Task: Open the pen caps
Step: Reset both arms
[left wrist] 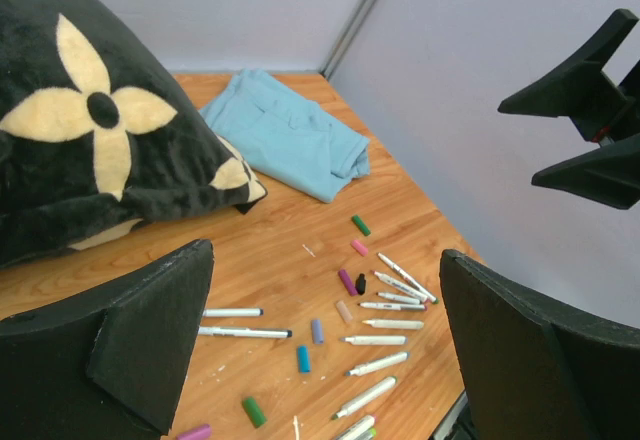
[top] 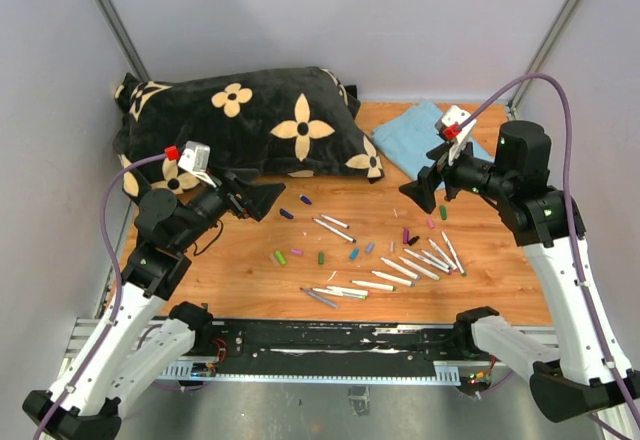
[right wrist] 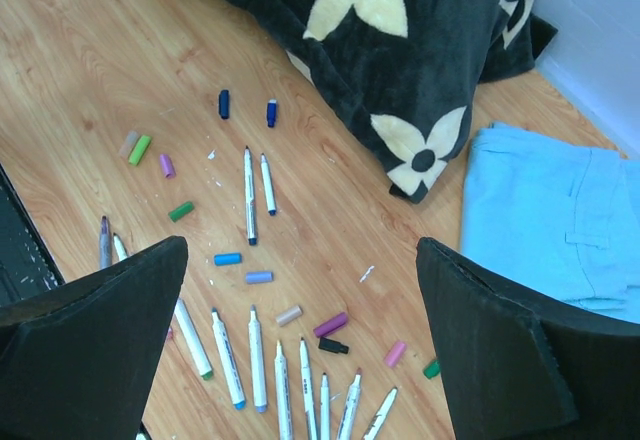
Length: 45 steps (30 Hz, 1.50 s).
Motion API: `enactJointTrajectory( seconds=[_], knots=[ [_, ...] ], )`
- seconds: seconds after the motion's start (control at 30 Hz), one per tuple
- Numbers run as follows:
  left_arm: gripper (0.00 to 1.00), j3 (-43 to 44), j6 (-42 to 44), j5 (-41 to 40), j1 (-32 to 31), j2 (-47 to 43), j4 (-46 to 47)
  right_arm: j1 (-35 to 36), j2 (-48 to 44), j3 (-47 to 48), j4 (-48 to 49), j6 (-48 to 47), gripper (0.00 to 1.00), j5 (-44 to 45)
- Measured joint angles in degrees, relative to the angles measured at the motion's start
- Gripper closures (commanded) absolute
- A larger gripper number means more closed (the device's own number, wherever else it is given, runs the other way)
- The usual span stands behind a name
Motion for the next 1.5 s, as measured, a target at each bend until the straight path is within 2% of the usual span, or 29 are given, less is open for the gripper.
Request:
enactJointTrajectory(
  seconds=[0.57, 1.1, 1.5],
  knots=[
    [0.01, 0.7, 1.9, 0.0, 0.0, -0.1, -3.1, 0.0, -1.3, 4.8, -1.7, 4.1, 0.02, 5.8],
    [0.01, 9.7, 4.1, 0.5, 0.0, 1.6, -6.8, 0.0, -1.4, 8.7, -3.6, 4.1, 0.02, 13.7],
    [0.01, 12.9, 5.0, 1.7, 0.0, 2.2, -10.0, 0.0, -1.4, 12.2, -5.7, 3.1, 0.02, 13.9]
  ],
)
